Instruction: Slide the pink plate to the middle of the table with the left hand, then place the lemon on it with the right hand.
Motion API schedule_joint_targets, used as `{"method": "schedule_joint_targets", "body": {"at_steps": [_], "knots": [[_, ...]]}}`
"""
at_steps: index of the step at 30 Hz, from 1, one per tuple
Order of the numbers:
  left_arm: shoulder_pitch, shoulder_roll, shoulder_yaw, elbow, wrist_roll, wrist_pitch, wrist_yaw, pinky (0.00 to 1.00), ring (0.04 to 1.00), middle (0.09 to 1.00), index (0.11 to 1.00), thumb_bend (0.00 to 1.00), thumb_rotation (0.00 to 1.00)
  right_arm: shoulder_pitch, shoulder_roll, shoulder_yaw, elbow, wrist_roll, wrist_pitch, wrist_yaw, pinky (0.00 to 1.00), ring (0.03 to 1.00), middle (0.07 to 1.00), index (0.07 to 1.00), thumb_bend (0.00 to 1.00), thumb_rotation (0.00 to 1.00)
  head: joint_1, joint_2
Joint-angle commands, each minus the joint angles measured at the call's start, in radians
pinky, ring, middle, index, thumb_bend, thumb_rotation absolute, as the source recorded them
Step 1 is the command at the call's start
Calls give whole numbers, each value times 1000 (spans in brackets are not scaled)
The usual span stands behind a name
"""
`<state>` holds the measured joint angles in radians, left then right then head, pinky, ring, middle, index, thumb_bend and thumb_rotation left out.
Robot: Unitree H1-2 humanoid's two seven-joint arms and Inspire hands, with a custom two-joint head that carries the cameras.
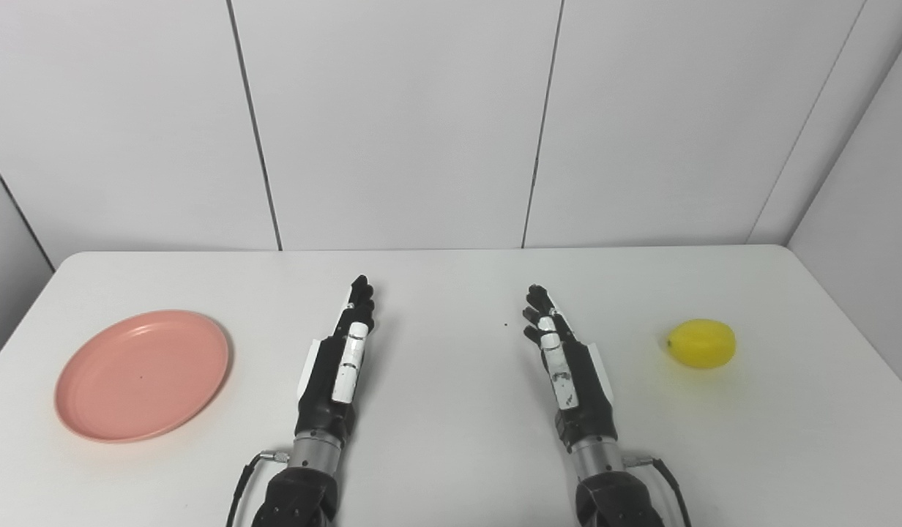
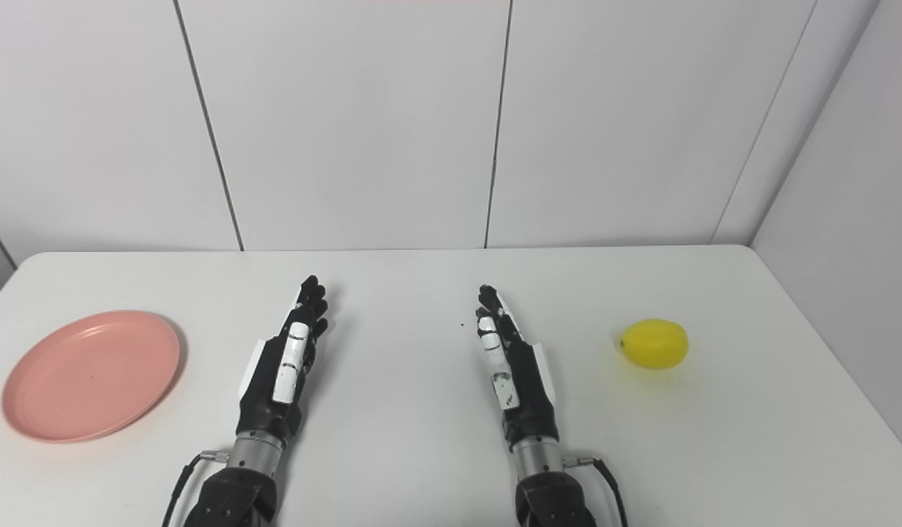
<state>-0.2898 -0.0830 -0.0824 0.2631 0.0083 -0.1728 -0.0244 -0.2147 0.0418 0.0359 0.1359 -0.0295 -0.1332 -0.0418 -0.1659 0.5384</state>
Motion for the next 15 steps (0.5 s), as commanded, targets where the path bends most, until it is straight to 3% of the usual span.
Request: {"method": "schedule_joint_targets", "body": {"at_steps": [1,7,15], "knots": [[40,1,3,35,12,-22,10,1000,1000,1000,1000,569,1000,-18,-10,4,-15,7,-66,20,928,933,941,924,469,1000,16,1],[38,-17,-8,41,15,-11,17,1000,1000,1000,1000,535,1000,-13,-27,-7,-36,13,-39,28,907,920,939,926,499,1000,73,5],[37,-31,-7,43,27,-4,32,1000,1000,1000,1000,526,1000,-11,-30,-19,-58,36,5,38,933,928,945,927,492,1000,73,6]]}}
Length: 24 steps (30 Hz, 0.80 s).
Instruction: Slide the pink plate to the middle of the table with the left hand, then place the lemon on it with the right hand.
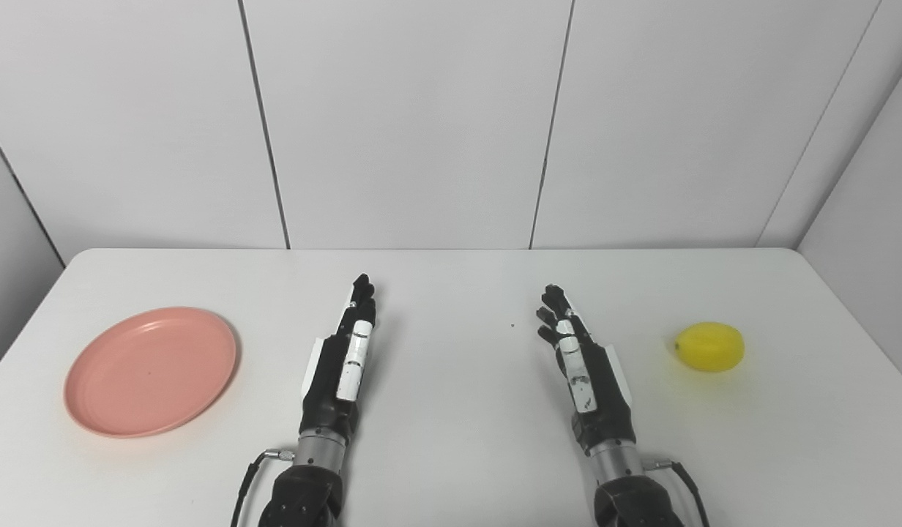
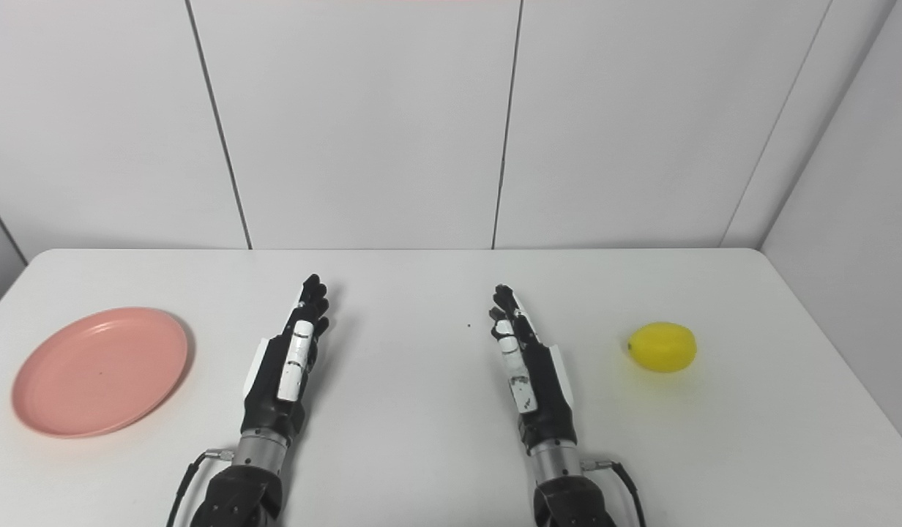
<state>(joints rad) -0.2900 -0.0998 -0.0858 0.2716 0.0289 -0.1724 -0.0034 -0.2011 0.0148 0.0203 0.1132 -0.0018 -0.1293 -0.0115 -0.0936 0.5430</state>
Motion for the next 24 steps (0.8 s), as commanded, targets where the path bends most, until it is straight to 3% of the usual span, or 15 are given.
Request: {"method": "schedule_joint_targets", "body": {"at_steps": [1,10,12,18,20,22,24], "knots": [[36,-14,-3,36,7,-6,11,1000,1000,1000,1000,524,1000,-27,-5,-4,-30,6,-4,7,935,928,946,926,495,1000,0,0],[33,-13,-1,40,3,-9,5,1000,1000,1000,1000,503,1000,-29,-5,-10,-31,-13,5,-12,929,932,942,917,505,1000,-5,-3],[33,-13,-2,50,4,-17,5,1000,1000,1000,998,503,1000,-27,-4,-12,-29,-17,-1,-16,926,928,939,914,502,1000,21,-18],[22,-42,-18,119,32,-64,28,1000,1000,1000,992,506,1000,-6,-30,-35,-35,40,-19,18,941,927,947,935,483,1000,265,-90],[12,-54,-20,152,41,-89,40,1000,1000,1000,987,513,1000,3,-44,-35,-45,43,-9,25,984,946,956,945,495,1000,283,-97],[-4,-71,-18,199,40,-144,49,1000,1000,1000,984,476,1000,10,-54,-42,-47,59,-15,30,999,959,960,951,470,1000,375,-132],[-19,-82,-18,233,49,-182,62,1000,1000,1000,982,467,1000,15,-59,-48,-54,72,-8,32,1000,960,960,952,466,1000,413,-149]]}}
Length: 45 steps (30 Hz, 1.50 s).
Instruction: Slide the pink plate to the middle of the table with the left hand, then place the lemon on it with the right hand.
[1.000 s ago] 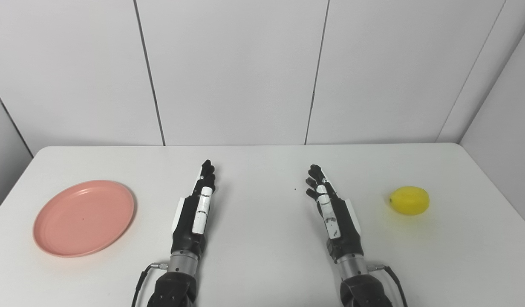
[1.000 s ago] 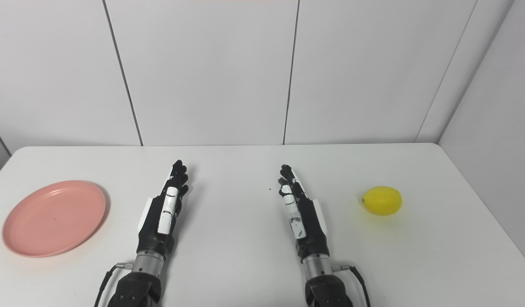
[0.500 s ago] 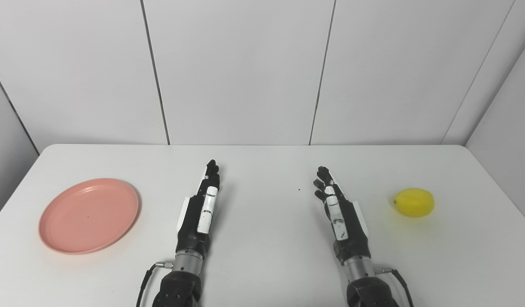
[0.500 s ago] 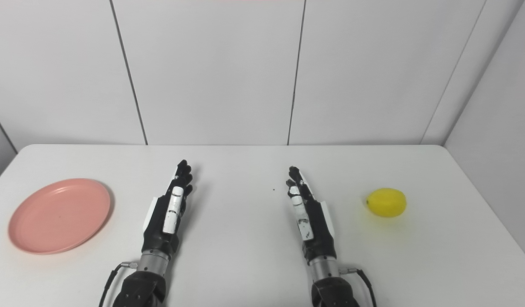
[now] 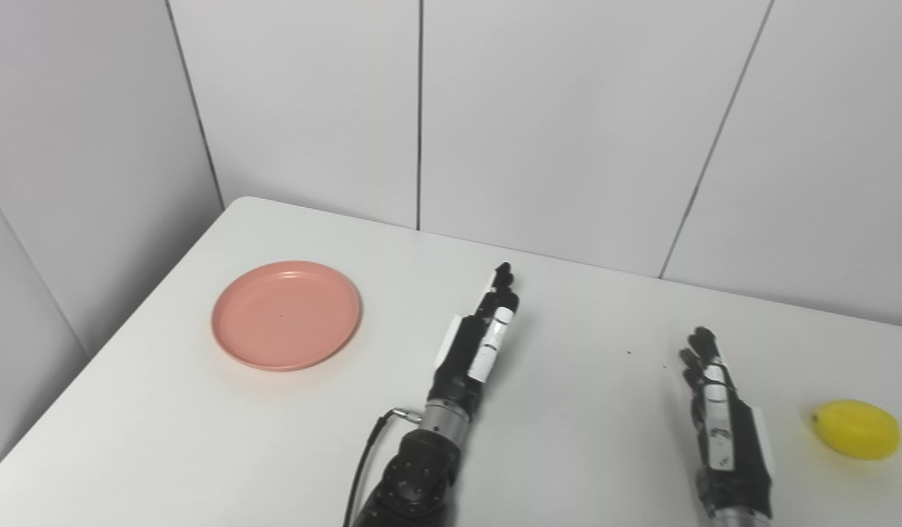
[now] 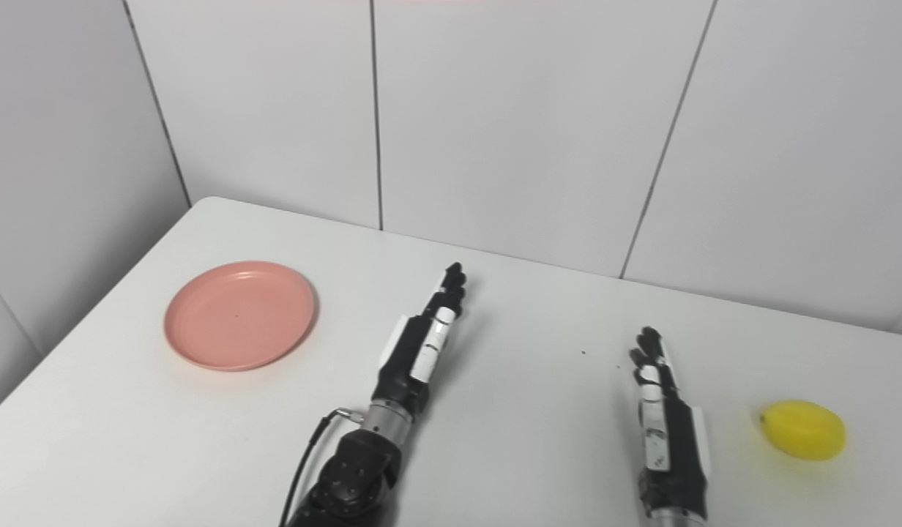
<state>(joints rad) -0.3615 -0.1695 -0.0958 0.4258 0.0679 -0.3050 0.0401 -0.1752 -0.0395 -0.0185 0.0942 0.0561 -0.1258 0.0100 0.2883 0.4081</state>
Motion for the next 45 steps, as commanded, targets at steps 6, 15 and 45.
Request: {"method": "schedule_joint_targets", "body": {"at_steps": [6,15,45], "knots": [[29,-16,-7,101,23,-74,28,1000,1000,993,972,471,1000,-2,-15,-13,-61,36,16,20,1000,995,976,970,411,1000,64,-35],[31,20,22,-39,7,-1,22,996,982,968,957,541,1000,6,-1,-8,-118,32,76,7,1000,1000,990,985,346,1000,82,-50],[17,330,211,-423,-42,249,-22,782,811,812,800,594,1000,15,25,-9,-186,17,118,2,1000,1000,999,999,262,1000,120,-74]]}}
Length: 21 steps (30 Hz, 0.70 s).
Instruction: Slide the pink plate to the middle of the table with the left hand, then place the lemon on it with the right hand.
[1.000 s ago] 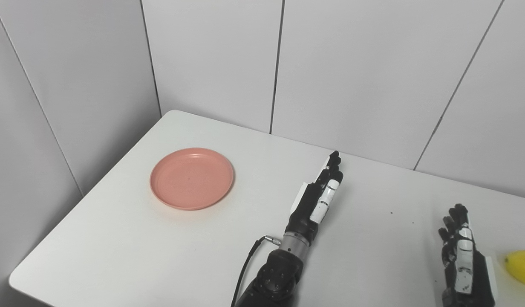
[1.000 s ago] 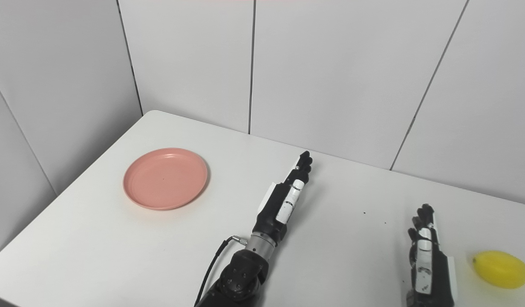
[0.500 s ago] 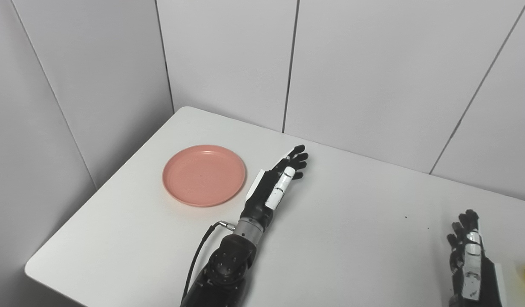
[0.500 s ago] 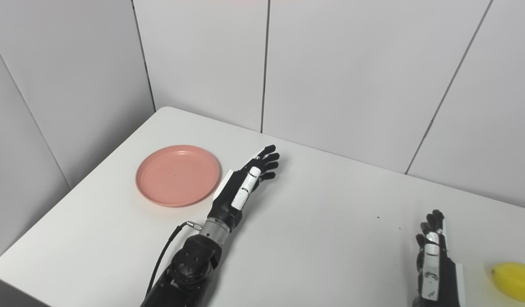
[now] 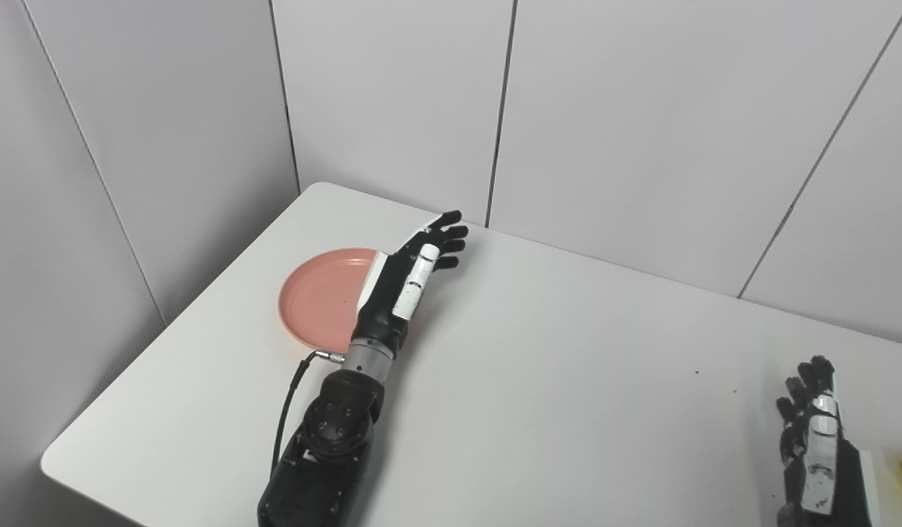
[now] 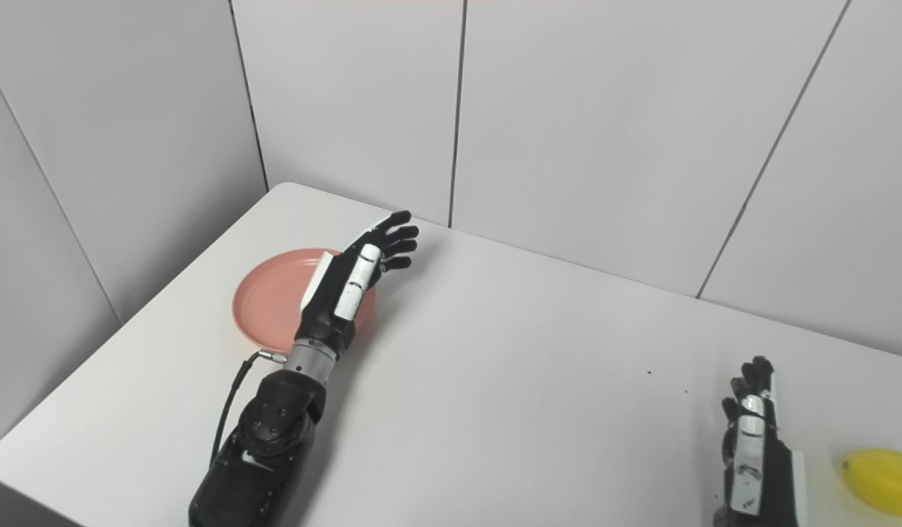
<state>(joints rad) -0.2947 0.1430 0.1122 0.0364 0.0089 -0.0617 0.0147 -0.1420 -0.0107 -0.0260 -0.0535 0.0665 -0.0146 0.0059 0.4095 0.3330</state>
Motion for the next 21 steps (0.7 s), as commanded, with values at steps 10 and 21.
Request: {"method": "schedule_joint_targets", "body": {"at_steps": [10,21], "knots": [[-88,126,88,-2,39,64,40,867,830,817,817,572,1000,-25,-18,-4,-36,17,-5,20,1000,1000,1000,999,246,1000,9,-7],[-92,194,208,95,-28,13,73,835,825,815,818,539,1000,-22,-13,-2,-35,18,-3,11,1000,1000,1000,1000,248,1000,16,-16]]}}
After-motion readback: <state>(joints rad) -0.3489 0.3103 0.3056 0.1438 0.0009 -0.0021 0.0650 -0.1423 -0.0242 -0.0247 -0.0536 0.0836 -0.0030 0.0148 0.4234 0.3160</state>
